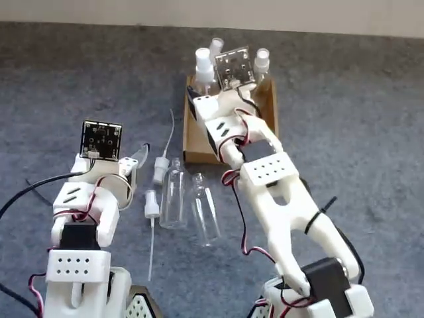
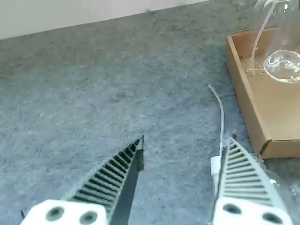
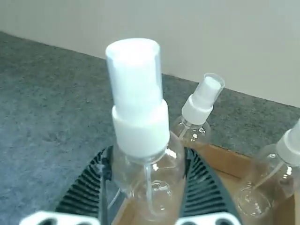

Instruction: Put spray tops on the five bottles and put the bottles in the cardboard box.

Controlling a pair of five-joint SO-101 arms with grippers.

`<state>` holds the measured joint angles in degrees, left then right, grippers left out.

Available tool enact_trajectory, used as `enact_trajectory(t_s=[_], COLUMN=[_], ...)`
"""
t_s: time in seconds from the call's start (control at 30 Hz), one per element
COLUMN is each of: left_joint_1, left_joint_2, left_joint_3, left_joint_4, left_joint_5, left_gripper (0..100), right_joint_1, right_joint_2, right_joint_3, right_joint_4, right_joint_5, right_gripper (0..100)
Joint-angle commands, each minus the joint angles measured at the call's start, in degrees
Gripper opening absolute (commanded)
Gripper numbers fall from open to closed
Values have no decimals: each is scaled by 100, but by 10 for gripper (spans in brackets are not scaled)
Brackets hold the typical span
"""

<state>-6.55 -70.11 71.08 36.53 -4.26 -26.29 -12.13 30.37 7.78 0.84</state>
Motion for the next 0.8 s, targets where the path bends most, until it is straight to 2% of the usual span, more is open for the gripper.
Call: enact_trajectory(t_s=[0.0,0.77], left_joint_1=[-40,-31], left_joint_2=[-92,-75], left_joint_3=[-31,-22], left_joint_4=[-141,-141], left_joint_5=[53,53], left_gripper=[245,245], right_joint_1=[110,259], right_joint_2=[154,1692], right_joint_3=[-84,-119], right_joint_4=[-444,-1138], right_joint_5=[-44,-44], right_gripper=[5,9])
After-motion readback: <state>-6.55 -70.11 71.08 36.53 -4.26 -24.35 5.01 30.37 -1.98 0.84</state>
